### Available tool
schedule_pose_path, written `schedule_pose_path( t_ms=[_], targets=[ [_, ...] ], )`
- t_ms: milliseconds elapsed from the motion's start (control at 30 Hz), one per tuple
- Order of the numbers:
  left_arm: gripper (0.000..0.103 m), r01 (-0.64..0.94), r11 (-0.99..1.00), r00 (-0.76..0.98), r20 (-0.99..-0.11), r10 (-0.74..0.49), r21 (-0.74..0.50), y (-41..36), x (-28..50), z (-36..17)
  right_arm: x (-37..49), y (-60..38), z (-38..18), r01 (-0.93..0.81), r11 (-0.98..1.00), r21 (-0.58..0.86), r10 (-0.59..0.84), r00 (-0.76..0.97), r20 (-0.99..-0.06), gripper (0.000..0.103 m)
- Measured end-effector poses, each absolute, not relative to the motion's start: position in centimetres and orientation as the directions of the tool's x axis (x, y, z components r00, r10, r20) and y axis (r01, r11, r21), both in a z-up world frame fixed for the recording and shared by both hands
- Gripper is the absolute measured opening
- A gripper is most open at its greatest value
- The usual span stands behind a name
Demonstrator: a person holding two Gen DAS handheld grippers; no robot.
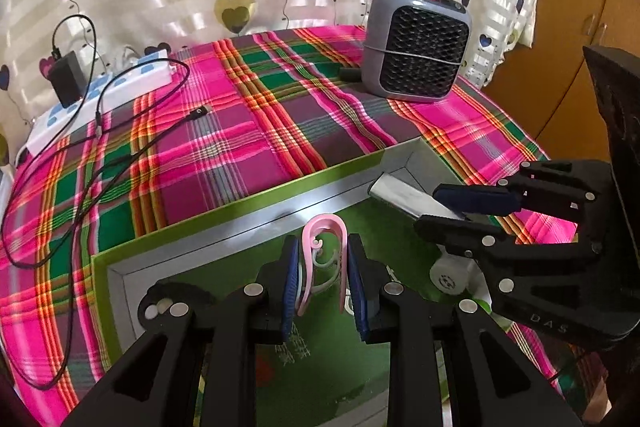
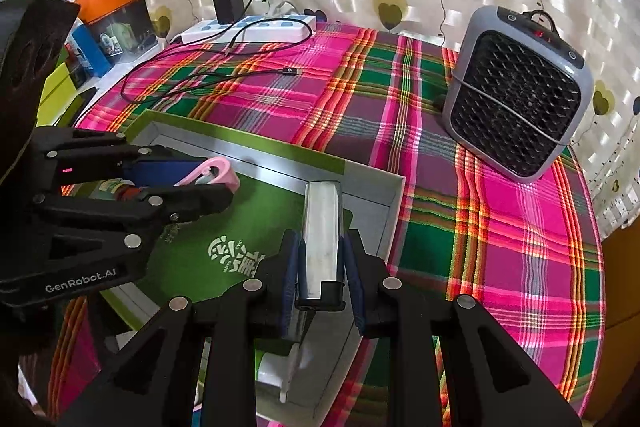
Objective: Organize rigid objects
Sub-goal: 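Release the pink clip in the box with left tool while right tool releases the white stick there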
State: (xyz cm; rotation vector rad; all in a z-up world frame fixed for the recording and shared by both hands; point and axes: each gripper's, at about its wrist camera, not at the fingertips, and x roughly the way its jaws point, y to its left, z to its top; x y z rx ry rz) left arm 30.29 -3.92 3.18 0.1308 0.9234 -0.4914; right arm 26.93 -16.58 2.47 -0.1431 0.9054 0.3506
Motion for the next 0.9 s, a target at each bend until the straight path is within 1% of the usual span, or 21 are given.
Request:
schedule_pose_path(
  t_ms=[500, 800, 900],
  targets=[
    [0.022, 0.431, 0.899, 0.495, -0.812, -0.309, -0.079, -4.1, 31.4, 2.0, 27.5, -16.4, 1.5, -0.367, 0.93, 0.029, 0.244, 0.558, -0.793, 0.024],
    [0.022, 0.427, 0.901, 0.485, -0.82, -0.304, -0.081, -4.2, 31.6, 1.5, 27.6, -16.3, 1.4, -0.372, 0.927, 0.032, 0.251, 0.556, -0.792, 0.024],
    [0.022, 0.429, 0.9, 0.479, -0.824, -0.303, -0.082, -4.3, 31.6, 1.5, 27.6, -16.2, 1.3, -0.377, 0.926, 0.014, 0.24, 0.559, -0.794, 0.024]
  ],
)
